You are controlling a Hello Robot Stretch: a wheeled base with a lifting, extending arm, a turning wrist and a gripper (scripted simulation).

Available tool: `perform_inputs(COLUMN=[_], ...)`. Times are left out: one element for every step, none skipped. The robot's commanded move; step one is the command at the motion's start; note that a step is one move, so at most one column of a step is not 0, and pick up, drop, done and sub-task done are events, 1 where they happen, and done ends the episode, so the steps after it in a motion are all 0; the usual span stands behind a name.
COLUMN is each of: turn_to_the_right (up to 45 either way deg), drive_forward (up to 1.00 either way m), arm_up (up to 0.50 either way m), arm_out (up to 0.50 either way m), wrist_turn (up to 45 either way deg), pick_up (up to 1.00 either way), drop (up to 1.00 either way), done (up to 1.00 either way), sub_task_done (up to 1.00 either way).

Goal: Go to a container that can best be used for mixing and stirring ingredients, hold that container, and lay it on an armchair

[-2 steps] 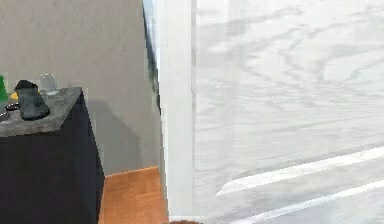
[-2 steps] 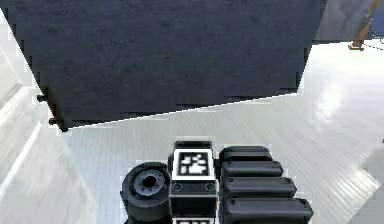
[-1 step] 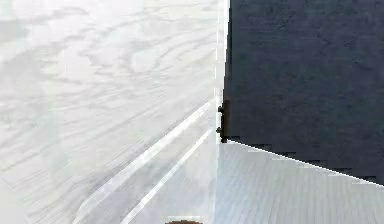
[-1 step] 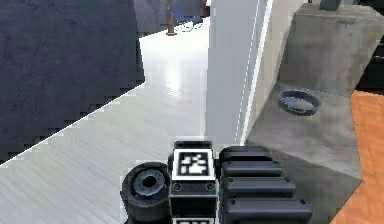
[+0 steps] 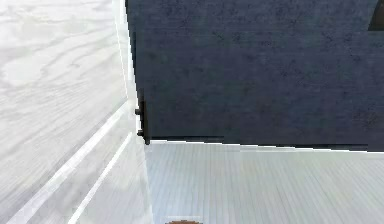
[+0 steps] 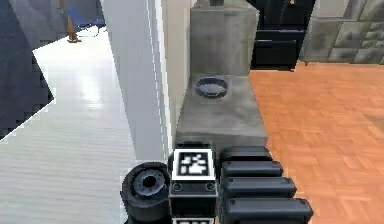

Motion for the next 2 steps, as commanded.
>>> perform_inputs(turn_to_the_right=[0.0, 45.0], drive_forward=[0.40, 0.00], arm_up=[0.00, 0.00], arm_out=[0.00, 0.00], wrist_turn=[0.0, 0.0], pick_up=[0.00, 0.00], drop=[0.00, 0.00], done=[0.00, 0.00], sub_task_done=[0.00, 0.00])
